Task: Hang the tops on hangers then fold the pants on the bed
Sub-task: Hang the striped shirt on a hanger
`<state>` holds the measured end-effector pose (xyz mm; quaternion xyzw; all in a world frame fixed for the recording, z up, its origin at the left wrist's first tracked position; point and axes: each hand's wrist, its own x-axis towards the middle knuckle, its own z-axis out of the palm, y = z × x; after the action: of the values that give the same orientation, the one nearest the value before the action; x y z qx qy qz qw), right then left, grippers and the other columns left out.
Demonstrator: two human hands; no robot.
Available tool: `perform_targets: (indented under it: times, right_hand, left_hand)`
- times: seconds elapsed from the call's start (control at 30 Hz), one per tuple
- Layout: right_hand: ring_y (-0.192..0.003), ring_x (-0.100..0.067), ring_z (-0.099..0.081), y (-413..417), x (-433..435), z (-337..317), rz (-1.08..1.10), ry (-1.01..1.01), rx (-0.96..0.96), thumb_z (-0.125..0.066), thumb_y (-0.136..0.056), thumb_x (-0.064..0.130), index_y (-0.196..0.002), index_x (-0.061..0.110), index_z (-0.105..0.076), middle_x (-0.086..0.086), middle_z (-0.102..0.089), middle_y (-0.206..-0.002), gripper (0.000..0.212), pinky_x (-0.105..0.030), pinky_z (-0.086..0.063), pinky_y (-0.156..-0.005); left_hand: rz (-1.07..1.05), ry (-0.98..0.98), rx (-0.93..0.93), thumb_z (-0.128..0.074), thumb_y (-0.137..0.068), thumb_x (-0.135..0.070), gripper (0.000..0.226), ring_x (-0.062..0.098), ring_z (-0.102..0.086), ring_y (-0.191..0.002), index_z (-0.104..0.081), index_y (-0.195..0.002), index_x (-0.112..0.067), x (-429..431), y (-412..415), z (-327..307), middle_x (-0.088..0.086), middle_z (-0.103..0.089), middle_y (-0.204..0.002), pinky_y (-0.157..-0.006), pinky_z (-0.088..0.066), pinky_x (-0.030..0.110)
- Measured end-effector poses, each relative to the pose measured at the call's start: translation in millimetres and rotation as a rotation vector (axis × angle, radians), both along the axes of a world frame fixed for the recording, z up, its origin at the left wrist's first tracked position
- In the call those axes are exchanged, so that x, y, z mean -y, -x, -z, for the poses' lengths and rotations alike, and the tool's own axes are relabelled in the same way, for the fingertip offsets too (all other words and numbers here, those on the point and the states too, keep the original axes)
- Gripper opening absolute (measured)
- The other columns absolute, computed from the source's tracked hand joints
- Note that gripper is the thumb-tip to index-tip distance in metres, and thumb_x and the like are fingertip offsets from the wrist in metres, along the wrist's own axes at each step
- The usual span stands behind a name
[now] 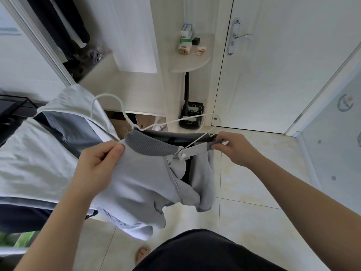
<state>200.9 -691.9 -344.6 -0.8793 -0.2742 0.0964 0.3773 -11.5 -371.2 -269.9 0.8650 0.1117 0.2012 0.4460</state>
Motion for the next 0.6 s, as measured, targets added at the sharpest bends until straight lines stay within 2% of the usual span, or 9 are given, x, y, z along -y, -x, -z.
perform_targets:
  times: [0.07,0.17,0.23,0.3,0.37,0.5,0.6]
  right_hand:
    - [-0.078,0.009,-0.057,-3.6,-4.5,-6.6,0.017,-0.005,0.011,-0.073,-0.09,0.026,-0.076,0.032,-0.062,0.016,-0.067,-0.083,0.018,-0.013,-0.036,-0.064]
    - [-0.068,0.006,-0.056,-8.8,-7.4,-15.1,0.028,-0.001,0.025,-0.073,-0.089,0.029,-0.073,0.036,-0.06,0.021,-0.063,-0.076,0.021,-0.013,-0.034,-0.056]
    - [-0.065,-0.005,-0.057,-11.8,-6.5,-18.3,0.04,0.028,0.042,-0.072,-0.089,0.031,-0.075,0.031,-0.063,0.018,-0.064,-0.078,0.017,-0.022,-0.039,-0.056]
    - [-0.072,-0.018,-0.061,-11.6,-7.6,-20.7,0.043,0.06,0.049,-0.071,-0.09,0.029,-0.079,0.024,-0.066,0.01,-0.067,-0.082,0.013,-0.038,-0.049,-0.065]
    - [-0.08,-0.025,-0.061,-7.0,-11.1,-28.8,0.034,0.089,0.065,-0.069,-0.092,0.026,-0.082,0.019,-0.067,0.002,-0.068,-0.085,0.012,-0.043,-0.051,-0.073]
    - [-0.087,-0.017,-0.063,9.3,-33.1,-68.9,-0.052,0.021,0.121,-0.069,-0.093,0.023,-0.089,0.015,-0.071,0.004,-0.07,-0.087,0.009,-0.039,-0.05,-0.082]
    - [-0.084,-0.004,-0.064,37.6,-65.4,-105.0,-0.262,-0.109,0.196,-0.071,-0.091,0.028,-0.087,0.018,-0.072,0.011,-0.071,-0.086,0.011,-0.025,-0.05,-0.08]
  left_hand:
    - [0.009,-0.01,-0.011,-0.053,-0.091,-0.049,0.035,0.015,-0.055,-0.068,-0.069,-0.08,-0.02,-6.0,-1.1,-3.9,0.016,-0.062,-0.074,-0.059,-0.038,0.027]
    - [0.056,-0.065,-0.064,-0.052,-0.092,-0.047,0.039,0.017,-0.05,-0.061,-0.063,-0.073,-0.015,-12.1,-4.0,-8.3,0.014,-0.055,-0.066,-0.058,-0.037,0.031]
    - [0.092,-0.106,-0.135,-0.052,-0.095,-0.043,0.042,0.016,-0.044,-0.058,-0.055,-0.067,-0.011,-14.2,-6.2,-8.1,0.015,-0.048,-0.063,-0.056,-0.032,0.034]
    - [0.112,-0.142,-0.205,-0.055,-0.1,-0.035,0.042,0.014,-0.041,-0.057,-0.052,-0.065,-0.011,-16.0,-8.0,-5.8,0.014,-0.045,-0.062,-0.056,-0.029,0.031]
    - [0.148,-0.213,-0.301,-0.055,-0.103,-0.027,0.041,0.012,-0.041,-0.054,-0.052,-0.066,-0.011,-14.3,-11.2,-0.4,0.011,-0.047,-0.06,-0.057,-0.03,0.031]
    - [0.17,-0.386,-0.471,-0.052,-0.103,-0.03,0.041,0.016,-0.047,-0.056,-0.053,-0.068,-0.009,2.6,-24.0,16.8,0.005,-0.052,-0.06,-0.056,-0.033,0.031]
    - [0.166,-0.375,-0.401,-0.052,-0.104,-0.03,0.04,0.012,-0.046,-0.053,-0.054,-0.068,-0.013,18.9,-33.4,21.9,0.0,-0.052,-0.057,-0.053,-0.034,0.029]
